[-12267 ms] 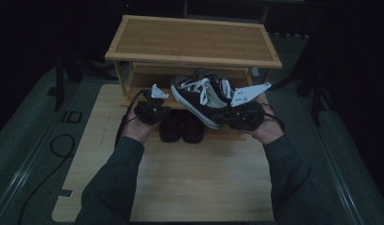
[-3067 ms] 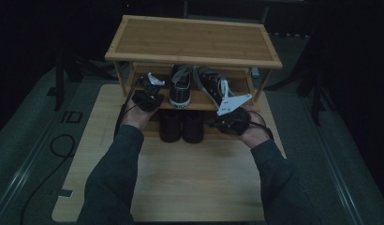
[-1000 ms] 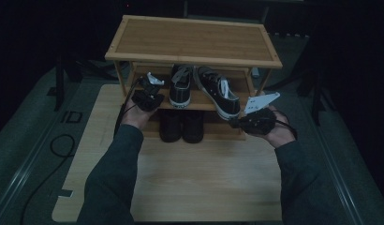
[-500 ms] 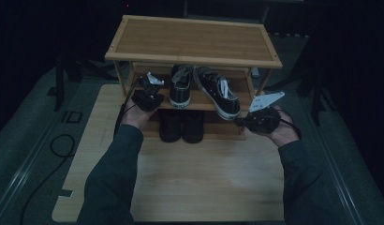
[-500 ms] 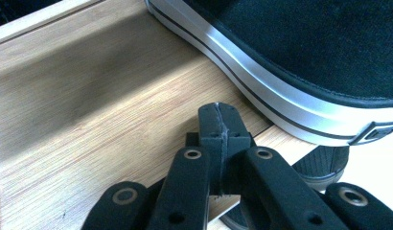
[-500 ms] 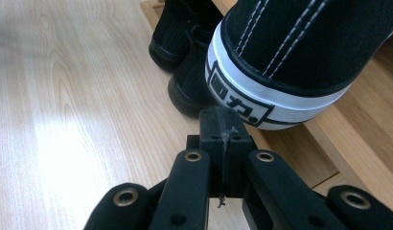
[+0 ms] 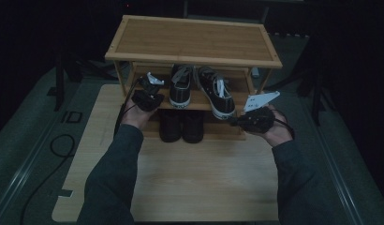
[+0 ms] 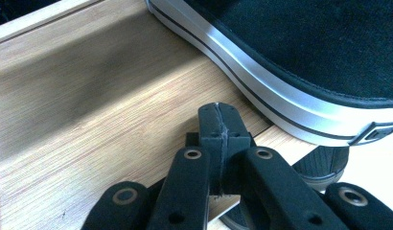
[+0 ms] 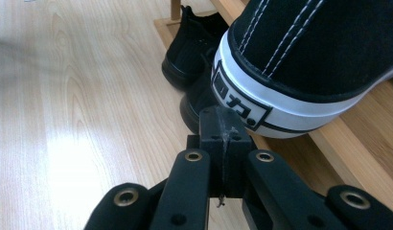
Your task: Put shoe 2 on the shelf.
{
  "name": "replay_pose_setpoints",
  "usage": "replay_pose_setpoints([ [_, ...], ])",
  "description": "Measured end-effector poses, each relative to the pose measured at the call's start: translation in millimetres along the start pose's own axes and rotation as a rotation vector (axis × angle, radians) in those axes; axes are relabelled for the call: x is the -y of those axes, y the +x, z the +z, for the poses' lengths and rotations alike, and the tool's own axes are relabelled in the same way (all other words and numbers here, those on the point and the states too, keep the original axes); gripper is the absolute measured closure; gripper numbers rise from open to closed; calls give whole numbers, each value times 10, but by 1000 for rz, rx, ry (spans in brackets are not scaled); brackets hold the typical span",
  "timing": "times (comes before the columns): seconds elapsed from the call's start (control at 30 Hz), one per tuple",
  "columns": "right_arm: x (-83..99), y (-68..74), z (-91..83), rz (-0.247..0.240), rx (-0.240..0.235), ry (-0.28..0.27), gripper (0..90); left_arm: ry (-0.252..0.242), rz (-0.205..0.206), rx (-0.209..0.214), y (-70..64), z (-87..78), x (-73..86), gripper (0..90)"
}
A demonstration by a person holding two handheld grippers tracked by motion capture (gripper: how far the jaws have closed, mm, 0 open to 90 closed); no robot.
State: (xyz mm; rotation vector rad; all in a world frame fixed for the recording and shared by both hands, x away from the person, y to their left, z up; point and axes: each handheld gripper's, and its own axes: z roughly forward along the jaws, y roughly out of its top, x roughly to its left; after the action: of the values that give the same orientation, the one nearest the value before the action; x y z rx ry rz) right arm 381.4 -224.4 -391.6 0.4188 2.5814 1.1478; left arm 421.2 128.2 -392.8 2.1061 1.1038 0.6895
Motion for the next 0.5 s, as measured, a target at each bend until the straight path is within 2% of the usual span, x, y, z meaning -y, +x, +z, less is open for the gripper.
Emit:
replay_pose_setpoints([
  [0.1,-8,26,61,-8,-11,3,900,1,1,0,0,0,-1,900],
  [0.2,-10,30,106,-7,2,-8,900,0,-2,2,1,-1,0,900],
  [0.4,-82,49,99,-13,7,-17,900,0,-4,3,1,-1,-1,900],
  [0.47,-112,48,98,-10,38,-26,900,0,-4,3,1,-1,0,900],
  [0.5,-125,40,105,-7,37,-29,900,0,-4,4,2,-1,0,900],
])
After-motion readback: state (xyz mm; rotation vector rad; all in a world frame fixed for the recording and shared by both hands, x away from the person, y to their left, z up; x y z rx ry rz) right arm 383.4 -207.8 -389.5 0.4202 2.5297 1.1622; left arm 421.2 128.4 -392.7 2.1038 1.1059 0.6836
